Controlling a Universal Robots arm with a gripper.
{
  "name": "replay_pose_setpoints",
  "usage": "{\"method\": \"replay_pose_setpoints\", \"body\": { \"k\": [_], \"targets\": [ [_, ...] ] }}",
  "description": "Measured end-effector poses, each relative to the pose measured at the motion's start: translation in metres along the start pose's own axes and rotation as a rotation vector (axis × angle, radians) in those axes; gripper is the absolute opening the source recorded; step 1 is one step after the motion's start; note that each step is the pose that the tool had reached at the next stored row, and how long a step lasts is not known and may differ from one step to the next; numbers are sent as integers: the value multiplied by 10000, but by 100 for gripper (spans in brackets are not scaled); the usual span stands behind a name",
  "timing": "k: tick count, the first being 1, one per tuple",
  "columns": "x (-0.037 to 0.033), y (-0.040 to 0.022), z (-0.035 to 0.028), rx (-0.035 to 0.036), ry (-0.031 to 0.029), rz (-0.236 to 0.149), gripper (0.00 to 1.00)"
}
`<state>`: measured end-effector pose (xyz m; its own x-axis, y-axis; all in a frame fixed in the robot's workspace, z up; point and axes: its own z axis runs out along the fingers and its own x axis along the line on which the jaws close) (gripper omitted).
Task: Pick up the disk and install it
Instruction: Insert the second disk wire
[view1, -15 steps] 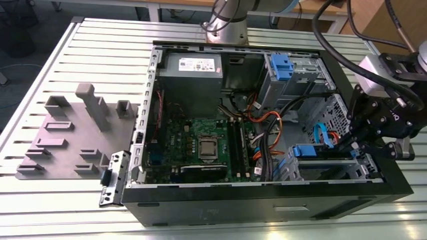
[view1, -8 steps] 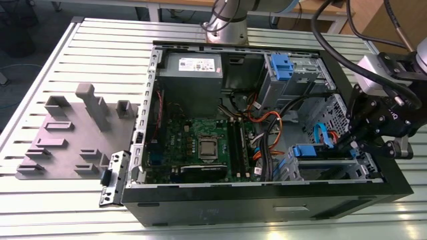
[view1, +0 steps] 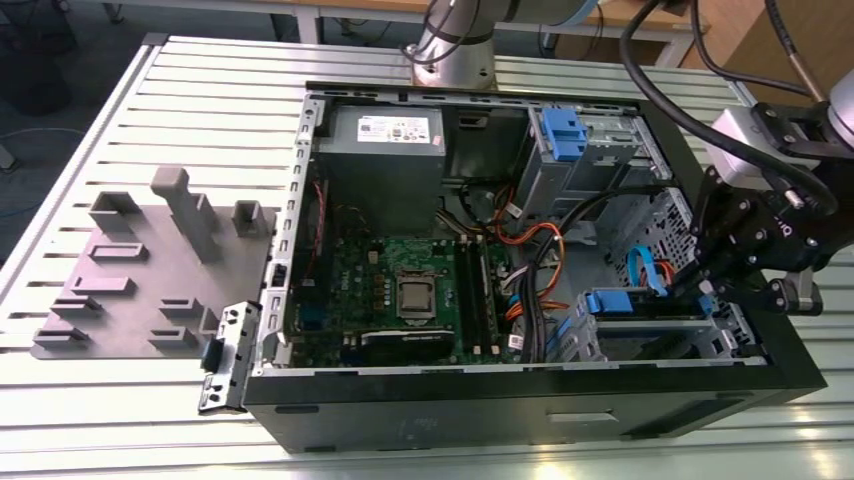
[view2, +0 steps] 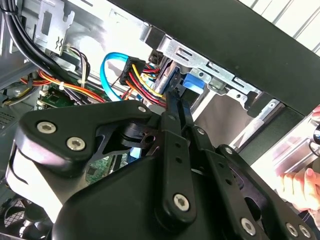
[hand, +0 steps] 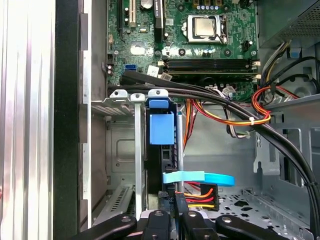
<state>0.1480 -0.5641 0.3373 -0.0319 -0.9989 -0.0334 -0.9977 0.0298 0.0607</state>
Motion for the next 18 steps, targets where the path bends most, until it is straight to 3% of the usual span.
{"method": "replay_pose_setpoints", "body": {
  "k": [14,18],
  "targets": [
    [1,-1,34,0,6,0,16],
    [0,0,12,-1,-1,0,16]
  ]
}}
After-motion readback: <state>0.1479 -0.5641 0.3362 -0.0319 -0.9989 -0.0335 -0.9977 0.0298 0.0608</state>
